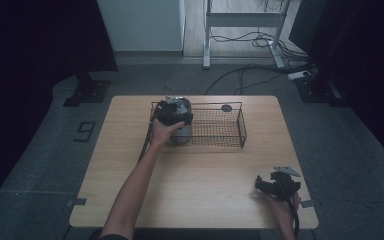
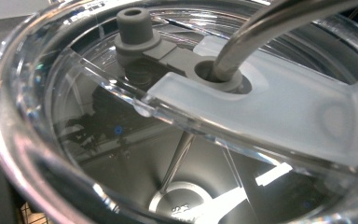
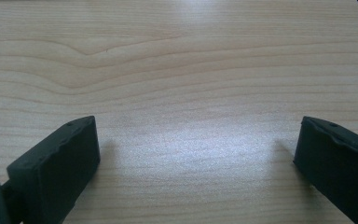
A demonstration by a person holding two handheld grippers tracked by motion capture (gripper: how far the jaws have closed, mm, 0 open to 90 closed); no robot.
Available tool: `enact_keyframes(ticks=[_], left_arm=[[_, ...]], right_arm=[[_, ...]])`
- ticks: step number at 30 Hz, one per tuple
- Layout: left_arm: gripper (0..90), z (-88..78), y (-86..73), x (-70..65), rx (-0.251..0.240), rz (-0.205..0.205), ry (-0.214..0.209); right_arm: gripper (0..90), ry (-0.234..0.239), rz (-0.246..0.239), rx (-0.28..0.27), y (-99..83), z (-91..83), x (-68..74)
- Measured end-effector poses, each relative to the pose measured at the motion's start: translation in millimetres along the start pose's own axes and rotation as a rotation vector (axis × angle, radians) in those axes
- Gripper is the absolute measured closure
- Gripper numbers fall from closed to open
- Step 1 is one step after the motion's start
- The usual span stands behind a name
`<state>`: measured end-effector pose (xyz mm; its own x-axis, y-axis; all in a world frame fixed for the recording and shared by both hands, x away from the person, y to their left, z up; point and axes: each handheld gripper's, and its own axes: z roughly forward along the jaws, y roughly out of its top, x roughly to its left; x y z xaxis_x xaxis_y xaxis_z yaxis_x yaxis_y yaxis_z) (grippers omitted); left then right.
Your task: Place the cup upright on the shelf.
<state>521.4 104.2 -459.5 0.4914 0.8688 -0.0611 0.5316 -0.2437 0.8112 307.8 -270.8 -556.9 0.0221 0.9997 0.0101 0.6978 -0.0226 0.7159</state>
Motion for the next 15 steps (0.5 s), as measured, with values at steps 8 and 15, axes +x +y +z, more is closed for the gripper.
enact_keyframes(ticks=[8,15], left_arm=[[3.9,-0.4,-4.6,-2.3,-0.017,0.006,0.004],[3.8,-2.8,-8.9,-7.2,-0.013,0.051,0.012]], right_arm=[[0.0,0.000,0.000,0.000,0.0,0.0,0.0],[0.1,0.000,-0.001,-0.001,-0.2,-0.3,0.0]])
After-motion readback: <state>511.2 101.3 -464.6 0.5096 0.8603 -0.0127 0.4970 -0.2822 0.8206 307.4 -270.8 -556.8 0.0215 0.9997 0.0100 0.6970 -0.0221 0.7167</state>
